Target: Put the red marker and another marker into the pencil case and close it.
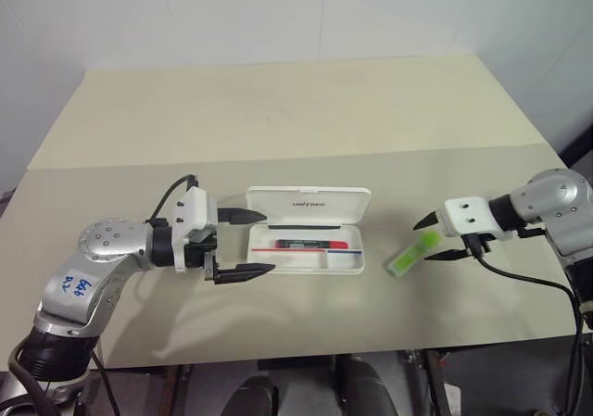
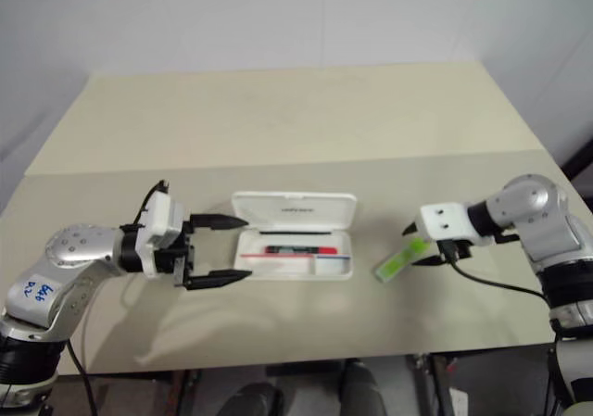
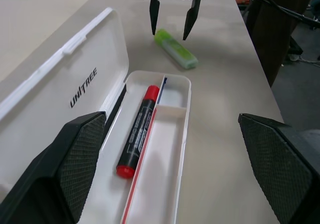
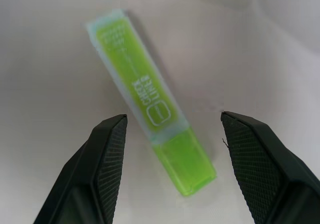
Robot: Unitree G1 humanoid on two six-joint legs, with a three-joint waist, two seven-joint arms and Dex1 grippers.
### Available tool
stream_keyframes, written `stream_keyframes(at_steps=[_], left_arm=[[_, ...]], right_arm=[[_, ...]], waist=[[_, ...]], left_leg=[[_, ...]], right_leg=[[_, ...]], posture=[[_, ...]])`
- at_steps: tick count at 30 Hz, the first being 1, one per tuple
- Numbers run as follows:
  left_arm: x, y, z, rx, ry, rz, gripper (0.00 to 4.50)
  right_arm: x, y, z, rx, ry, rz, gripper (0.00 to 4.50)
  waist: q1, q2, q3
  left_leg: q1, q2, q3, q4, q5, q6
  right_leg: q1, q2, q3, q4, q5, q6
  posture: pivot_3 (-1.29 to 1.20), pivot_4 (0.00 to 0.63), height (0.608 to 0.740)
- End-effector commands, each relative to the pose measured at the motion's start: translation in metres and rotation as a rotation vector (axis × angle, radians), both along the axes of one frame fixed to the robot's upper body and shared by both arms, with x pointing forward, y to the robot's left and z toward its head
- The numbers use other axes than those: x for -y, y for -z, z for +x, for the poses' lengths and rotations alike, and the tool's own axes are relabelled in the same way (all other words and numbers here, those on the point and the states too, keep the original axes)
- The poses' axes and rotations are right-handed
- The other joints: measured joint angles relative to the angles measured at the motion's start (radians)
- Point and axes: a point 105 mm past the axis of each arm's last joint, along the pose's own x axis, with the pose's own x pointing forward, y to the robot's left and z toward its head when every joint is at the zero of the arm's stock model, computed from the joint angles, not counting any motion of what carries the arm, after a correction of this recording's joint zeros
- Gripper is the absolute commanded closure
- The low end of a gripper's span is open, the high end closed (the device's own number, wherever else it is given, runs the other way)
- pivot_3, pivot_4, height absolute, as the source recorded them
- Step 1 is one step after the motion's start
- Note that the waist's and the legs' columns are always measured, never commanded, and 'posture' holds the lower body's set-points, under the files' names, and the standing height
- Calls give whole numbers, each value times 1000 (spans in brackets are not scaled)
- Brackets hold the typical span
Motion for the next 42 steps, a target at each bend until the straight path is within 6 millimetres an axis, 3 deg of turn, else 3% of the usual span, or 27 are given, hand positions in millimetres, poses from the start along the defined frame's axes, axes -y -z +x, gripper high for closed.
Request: stream_keyframes(at_steps=[1, 10, 13, 17, 18, 26, 38, 42], left_arm=[[-4, -12, -5, 52, -11, 6, 0], [-6, -15, -8, 58, -34, 10, 0], [-7, -15, -8, 59, -38, 12, 0], [-8, -17, -8, 65, -44, 15, 0], [-9, -17, -8, 67, -45, 17, 0], [-9, -19, -7, 74, -46, 22, 0], [-13, -17, -1, 73, -34, 34, 0], [-13, -16, 0, 75, -24, 37, 0]], right_arm=[[2, -2, 4, 25, -46, -51, 1345], [7, 11, 12, -3, -61, -133, 1345], [8, 13, 12, -22, -64, -150, 1972], [8, 15, 12, -47, -77, -164, 3260], [8, 16, 11, -56, -78, -164, 3407], [2, 13, 10, -77, -63, -103, 3405], [-10, -26, -3, -98, 15, 83, 3405], [-26, -51, -15, -103, 5, 189, 3405]], waist=[[0, 0, 0], [-1, -1, 0], [-2, -1, -1], [-4, -1, -1], [-4, -1, -1], [-3, -1, -1], [0, 0, 0], [1, 1, 0]], left_leg=[[0, 0, 0, 0, 0, 0], [1, 0, 0, 1, 0, 0], [4, 0, 0, 2, 0, 0], [13, 0, 0, 2, 0, 1], [14, 0, 0, 2, 0, 1], [15, 2, 1, 2, 0, 0], [13, 15, 1, 0, -6, -6], [12, 15, 1, 0, -8, -5]], right_leg=[[0, 0, 0, 0, 0, 0], [1, 0, 0, 1, 1, -1], [5, 1, 0, 0, 2, -1], [16, 1, 0, -4, 4, 0], [17, 1, 1, -4, 4, 0], [17, 3, 1, -3, 4, 0], [13, 15, -1, -5, 1, -7], [12, 15, -1, -7, 1, -7]], posture=[[0, 150, 740], [0, 150, 740], [0, 150, 740], [0, 150, 740], [0, 150, 740], [0, 150, 740], [0, 150, 740], [0, 150, 740]])
